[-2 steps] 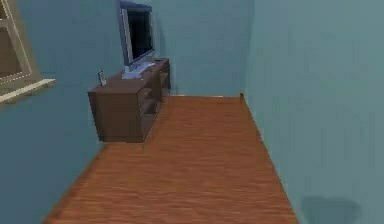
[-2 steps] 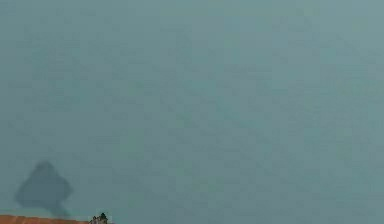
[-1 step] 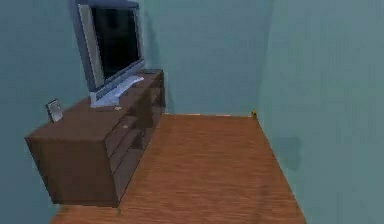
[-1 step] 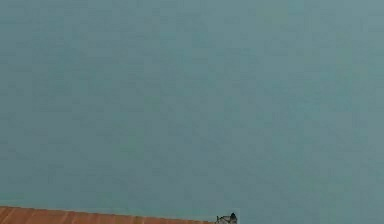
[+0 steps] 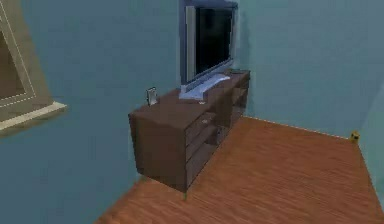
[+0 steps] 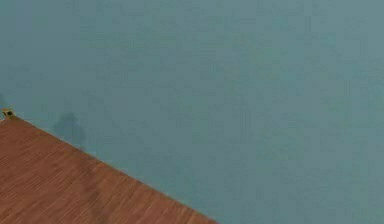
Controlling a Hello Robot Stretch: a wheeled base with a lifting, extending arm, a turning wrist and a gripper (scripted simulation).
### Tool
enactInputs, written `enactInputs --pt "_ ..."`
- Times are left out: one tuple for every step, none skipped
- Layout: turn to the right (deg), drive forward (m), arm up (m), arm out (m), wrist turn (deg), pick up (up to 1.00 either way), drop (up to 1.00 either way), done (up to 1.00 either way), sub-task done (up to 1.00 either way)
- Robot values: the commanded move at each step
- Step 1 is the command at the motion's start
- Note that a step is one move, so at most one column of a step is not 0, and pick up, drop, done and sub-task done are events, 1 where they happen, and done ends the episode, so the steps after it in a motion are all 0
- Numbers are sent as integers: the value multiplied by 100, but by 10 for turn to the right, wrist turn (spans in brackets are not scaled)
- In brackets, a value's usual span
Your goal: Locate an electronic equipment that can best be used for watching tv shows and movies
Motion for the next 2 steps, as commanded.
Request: enactInputs --pt "0 80 0 0 0 0 0 0 0" --pt "0 0 0 0 0 0 0 100 0"
